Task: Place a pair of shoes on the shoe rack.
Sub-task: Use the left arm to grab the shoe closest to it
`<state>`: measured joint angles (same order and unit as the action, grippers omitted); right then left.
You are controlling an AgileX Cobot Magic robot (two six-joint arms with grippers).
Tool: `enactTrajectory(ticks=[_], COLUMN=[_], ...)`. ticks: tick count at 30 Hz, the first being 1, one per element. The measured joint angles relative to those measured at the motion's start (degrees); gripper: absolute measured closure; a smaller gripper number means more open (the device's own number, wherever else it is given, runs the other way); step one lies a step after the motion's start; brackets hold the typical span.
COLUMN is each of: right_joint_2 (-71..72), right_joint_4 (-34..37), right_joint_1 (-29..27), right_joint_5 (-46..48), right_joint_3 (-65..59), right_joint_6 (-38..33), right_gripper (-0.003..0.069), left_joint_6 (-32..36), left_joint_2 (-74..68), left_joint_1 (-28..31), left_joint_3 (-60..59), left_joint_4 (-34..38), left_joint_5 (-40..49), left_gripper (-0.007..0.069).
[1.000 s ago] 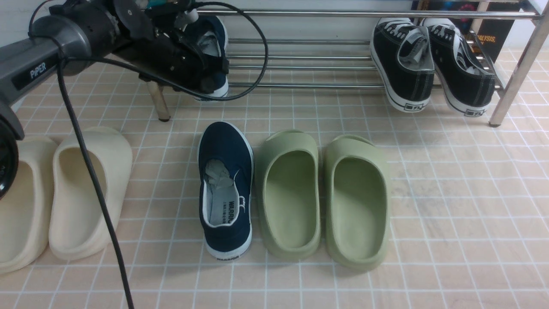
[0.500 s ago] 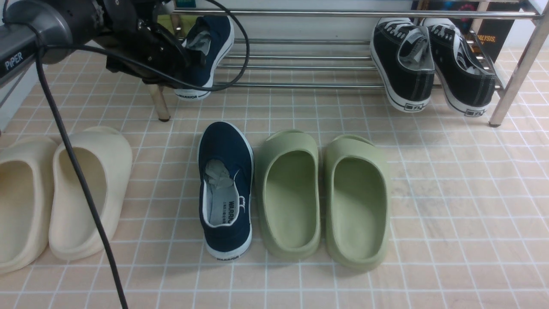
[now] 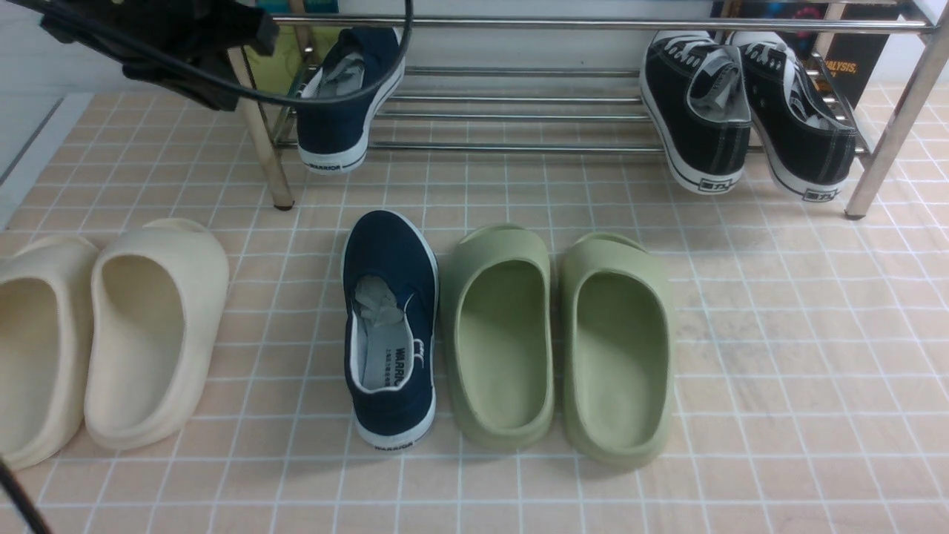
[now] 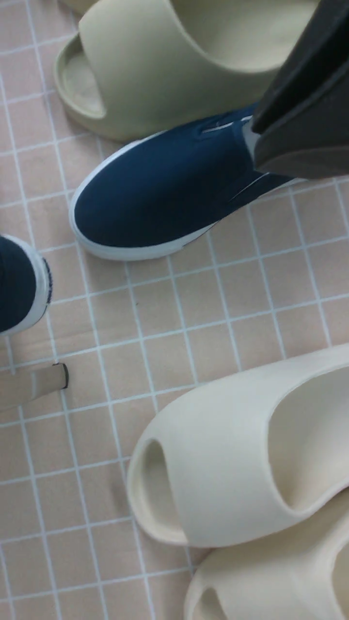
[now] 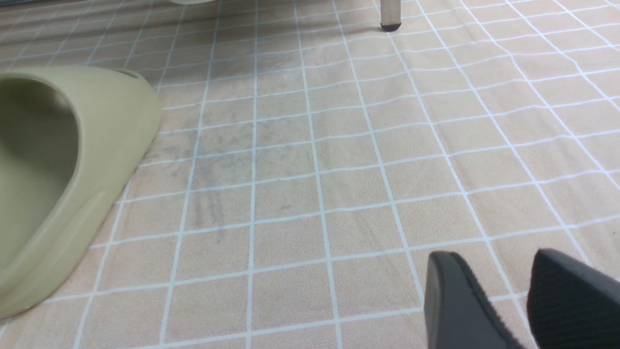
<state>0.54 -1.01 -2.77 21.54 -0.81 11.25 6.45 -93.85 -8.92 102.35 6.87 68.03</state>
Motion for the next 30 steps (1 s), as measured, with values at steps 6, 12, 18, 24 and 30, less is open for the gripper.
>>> enactTrajectory(ticks=[6,12,18,24,30], right_joint_2=[0.00,0.00,0.00,0.00,0.00], right_joint_4=[0.00,0.00,0.00,0.00,0.00], right_joint_1=[0.00,0.00,0.00,0.00,0.00], right_joint_5=[0.00,0.00,0.00,0.00,0.00], right_joint_3=[0.00,0.00,0.00,0.00,0.00], right_joint_6=[0.00,0.00,0.00,0.00,0.00], right_gripper=[0.0420,0.0420,0.0420,0.0420,0.0420], left_joint_6=[0.05,1.35,6.13,9.97,9.76], left_joint_2=[8.39,10.77,6.16,3.41,-0.21], left_joint_1=[0.00,0.00,0.00,-0.54,-6.19], left_joint_3=[-16.19,-40.46,-45.00,-45.08,-45.02], left_joint_4=[5.83,14.82,21.00,26.48,22.85], left_joint_5=[-8.50,-25.91,-26.70,-27.11,-34.10], left_gripper=[0.0564,0.0541,0.0396,0.0143,0.0104])
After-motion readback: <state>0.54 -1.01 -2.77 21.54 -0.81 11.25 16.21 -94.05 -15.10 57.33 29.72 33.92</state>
